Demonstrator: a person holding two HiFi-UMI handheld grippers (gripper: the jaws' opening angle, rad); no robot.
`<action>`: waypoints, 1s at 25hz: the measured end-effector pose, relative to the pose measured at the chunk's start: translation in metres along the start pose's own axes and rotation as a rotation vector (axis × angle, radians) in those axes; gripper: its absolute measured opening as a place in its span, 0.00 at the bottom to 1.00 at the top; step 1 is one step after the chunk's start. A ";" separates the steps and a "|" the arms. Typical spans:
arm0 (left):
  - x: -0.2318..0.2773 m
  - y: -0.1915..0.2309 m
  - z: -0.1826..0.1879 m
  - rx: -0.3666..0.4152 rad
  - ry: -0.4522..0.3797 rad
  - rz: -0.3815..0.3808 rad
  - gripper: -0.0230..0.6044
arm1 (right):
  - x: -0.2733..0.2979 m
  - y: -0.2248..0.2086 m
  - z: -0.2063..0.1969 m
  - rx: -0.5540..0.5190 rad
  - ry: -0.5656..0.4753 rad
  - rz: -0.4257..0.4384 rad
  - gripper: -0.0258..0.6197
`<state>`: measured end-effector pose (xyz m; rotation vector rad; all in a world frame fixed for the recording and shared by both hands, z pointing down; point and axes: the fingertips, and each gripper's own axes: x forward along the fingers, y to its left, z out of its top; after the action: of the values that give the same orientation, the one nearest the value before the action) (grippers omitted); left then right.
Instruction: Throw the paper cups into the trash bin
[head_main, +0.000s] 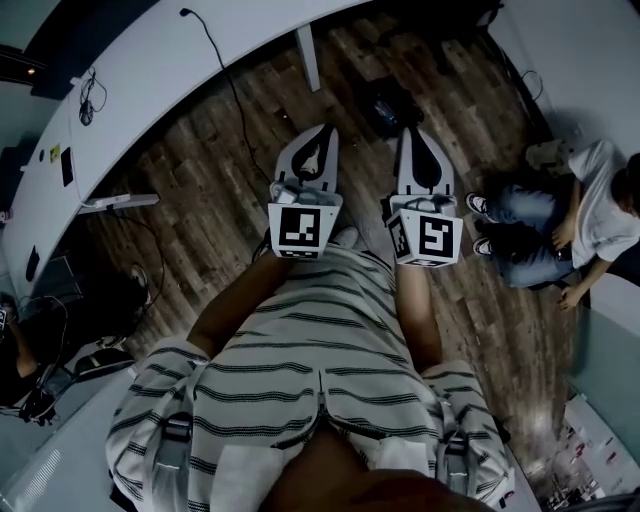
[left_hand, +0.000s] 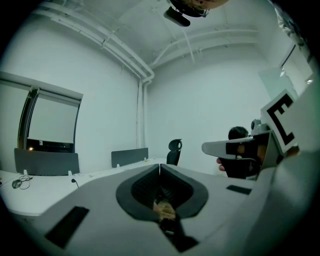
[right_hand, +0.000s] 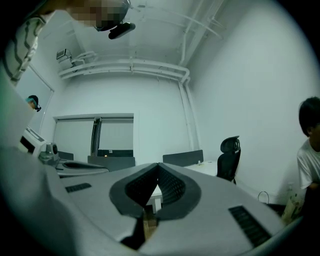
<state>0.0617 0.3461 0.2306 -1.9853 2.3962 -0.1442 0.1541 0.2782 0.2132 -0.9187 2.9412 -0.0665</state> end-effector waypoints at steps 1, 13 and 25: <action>0.006 0.002 -0.001 -0.001 0.002 -0.001 0.08 | 0.007 -0.002 0.000 -0.003 0.000 0.003 0.05; 0.141 0.070 -0.009 -0.018 0.014 -0.031 0.08 | 0.145 -0.045 -0.012 -0.019 0.024 -0.032 0.05; 0.304 0.165 0.008 -0.032 0.021 -0.142 0.08 | 0.310 -0.086 0.003 -0.022 0.035 -0.157 0.05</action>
<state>-0.1558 0.0780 0.2197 -2.1791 2.2827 -0.1314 -0.0513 0.0307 0.2019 -1.1613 2.9008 -0.0571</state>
